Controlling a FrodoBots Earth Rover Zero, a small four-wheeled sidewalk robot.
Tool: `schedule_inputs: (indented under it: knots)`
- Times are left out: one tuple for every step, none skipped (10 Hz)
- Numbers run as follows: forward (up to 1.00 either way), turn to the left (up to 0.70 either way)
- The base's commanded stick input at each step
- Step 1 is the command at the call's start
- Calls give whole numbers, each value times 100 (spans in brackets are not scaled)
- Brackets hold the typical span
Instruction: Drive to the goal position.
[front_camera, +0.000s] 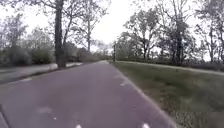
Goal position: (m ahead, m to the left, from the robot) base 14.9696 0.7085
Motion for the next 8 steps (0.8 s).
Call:
schedule_inputs:
  knots:
    - [100, 0]
    - [100, 0]
    - [100, 0]
    - [100, 0]
    - [100, 0]
    - [100, 0]
    - [100, 0]
    - [100, 0]
